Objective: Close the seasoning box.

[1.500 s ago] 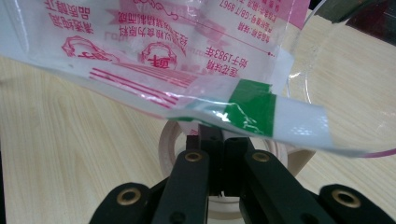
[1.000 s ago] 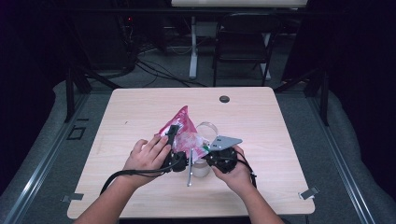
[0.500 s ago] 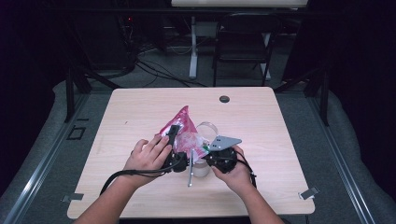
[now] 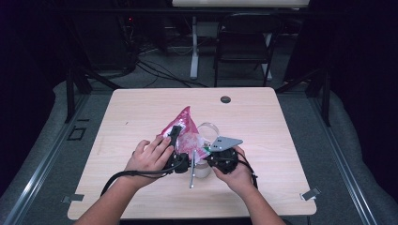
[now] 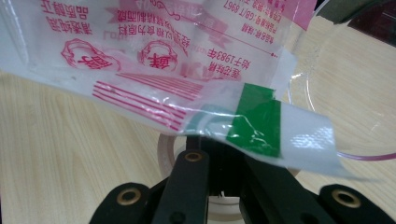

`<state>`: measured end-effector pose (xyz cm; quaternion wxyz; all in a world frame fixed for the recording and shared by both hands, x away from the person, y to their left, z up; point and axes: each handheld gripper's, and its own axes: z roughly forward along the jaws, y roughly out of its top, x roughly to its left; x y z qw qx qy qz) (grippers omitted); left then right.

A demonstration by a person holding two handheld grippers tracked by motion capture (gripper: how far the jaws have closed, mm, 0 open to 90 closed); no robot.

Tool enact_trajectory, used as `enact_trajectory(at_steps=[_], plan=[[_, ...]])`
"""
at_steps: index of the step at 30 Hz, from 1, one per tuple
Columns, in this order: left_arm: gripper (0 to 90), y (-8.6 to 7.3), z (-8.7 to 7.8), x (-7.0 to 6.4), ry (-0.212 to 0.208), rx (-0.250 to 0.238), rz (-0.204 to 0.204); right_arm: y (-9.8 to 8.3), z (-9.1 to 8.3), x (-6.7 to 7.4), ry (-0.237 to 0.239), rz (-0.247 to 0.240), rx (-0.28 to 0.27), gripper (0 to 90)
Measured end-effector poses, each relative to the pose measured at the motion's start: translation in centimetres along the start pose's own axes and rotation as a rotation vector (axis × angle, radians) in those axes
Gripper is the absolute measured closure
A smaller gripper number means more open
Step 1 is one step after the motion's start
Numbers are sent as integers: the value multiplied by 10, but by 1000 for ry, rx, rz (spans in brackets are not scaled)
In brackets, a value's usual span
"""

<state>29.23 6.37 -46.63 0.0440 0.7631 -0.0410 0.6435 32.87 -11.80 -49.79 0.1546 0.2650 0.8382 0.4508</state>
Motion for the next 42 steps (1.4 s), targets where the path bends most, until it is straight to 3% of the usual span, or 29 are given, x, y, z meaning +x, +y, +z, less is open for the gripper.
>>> enact_trajectory(at_steps=[42], plan=[[630, 2, 0, 0, 10, -19, 11, 0, 1, 0, 0, -1, 0, 900]])
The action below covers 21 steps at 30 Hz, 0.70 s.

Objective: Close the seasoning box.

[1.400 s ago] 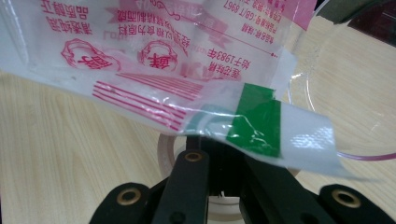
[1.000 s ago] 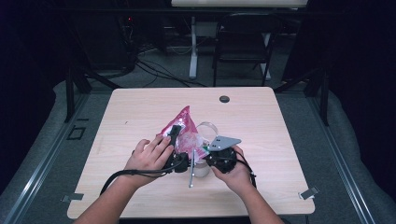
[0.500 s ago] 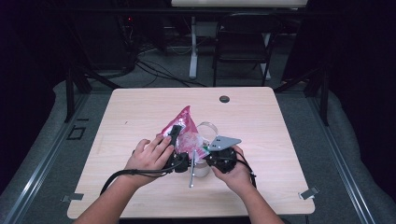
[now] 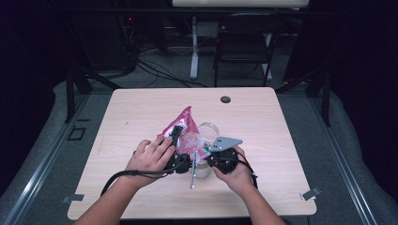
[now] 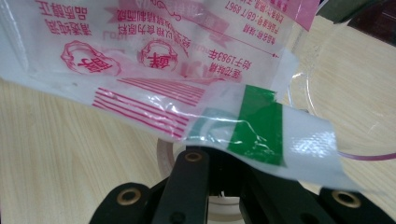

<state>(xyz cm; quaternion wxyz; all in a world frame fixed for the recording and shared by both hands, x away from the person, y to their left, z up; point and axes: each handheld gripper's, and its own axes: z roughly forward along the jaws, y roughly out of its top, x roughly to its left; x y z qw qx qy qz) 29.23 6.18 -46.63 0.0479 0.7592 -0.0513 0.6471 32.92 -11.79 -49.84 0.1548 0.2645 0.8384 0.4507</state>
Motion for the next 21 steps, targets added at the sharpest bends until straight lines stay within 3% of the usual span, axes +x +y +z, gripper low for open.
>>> enact_trajectory(at_steps=[7, 13, 21], plan=[[632, -2, 0, 2, -18, 25, -4, 1, -1, 0, -4, 0, -6, 900], [639, -6, 1, 2, -35, 38, -33, 2, -4, 1, -17, -13, -17, 900], [661, -18, 6, -7, -81, 65, -104, 3, -7, 1, -23, -11, -34, 900]])
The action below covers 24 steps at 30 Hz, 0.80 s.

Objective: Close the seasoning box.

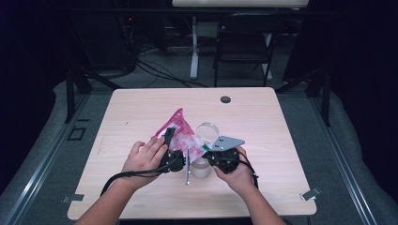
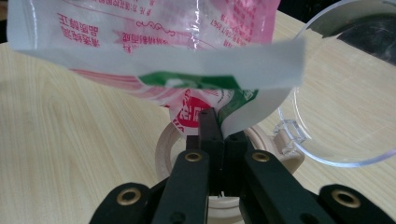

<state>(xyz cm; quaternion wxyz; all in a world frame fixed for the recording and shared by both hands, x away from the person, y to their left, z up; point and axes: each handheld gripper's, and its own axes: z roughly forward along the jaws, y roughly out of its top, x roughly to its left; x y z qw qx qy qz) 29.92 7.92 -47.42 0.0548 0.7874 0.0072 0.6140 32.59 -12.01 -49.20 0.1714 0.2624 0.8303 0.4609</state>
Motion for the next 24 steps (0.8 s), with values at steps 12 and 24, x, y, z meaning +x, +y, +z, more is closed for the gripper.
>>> enact_trajectory(at_steps=[12, 24], plan=[[674, -13, 2, -8, -49, 24, -127, 1, -1, 2, -6, -7, -14, 900], [677, -15, 4, -15, -76, 34, -187, 1, -2, 1, -12, -1, -27, 900]])
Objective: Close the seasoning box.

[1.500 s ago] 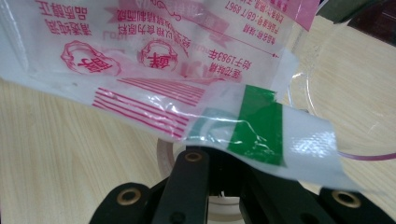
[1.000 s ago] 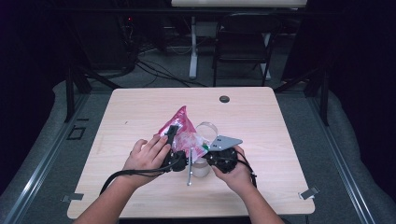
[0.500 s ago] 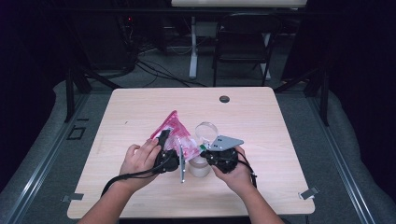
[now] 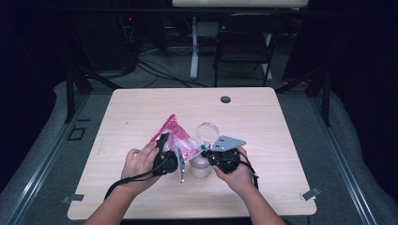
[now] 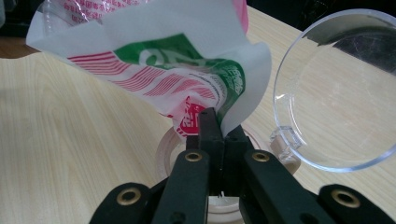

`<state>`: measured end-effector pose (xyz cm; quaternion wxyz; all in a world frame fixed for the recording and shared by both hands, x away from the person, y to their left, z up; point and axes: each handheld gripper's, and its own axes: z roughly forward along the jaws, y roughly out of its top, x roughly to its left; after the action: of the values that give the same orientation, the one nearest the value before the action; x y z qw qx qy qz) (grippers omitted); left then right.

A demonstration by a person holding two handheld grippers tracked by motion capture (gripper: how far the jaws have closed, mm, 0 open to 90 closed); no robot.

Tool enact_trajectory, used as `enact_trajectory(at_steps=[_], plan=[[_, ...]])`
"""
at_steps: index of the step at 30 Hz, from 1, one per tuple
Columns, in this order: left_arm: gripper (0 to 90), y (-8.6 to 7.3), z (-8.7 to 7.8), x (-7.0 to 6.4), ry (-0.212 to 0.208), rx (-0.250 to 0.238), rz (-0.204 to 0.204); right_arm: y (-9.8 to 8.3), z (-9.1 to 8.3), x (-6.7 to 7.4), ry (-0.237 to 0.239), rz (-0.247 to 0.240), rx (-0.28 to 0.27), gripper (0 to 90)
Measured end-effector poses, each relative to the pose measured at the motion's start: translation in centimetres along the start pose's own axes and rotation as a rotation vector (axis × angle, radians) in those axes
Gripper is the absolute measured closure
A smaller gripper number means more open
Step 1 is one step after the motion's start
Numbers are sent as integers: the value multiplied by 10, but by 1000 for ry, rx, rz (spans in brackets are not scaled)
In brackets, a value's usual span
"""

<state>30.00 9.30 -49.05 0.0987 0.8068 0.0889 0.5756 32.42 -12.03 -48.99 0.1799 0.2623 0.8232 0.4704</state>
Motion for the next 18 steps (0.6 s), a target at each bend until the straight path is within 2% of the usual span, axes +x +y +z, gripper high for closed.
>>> enact_trajectory(at_steps=[14, 18], plan=[[678, -5, 1, -4, -12, 7, -29, 1, -1, 0, -10, 5, -21, 900], [679, -6, 2, -5, -22, 7, -50, 1, -3, 0, -18, 9, -28, 900]])
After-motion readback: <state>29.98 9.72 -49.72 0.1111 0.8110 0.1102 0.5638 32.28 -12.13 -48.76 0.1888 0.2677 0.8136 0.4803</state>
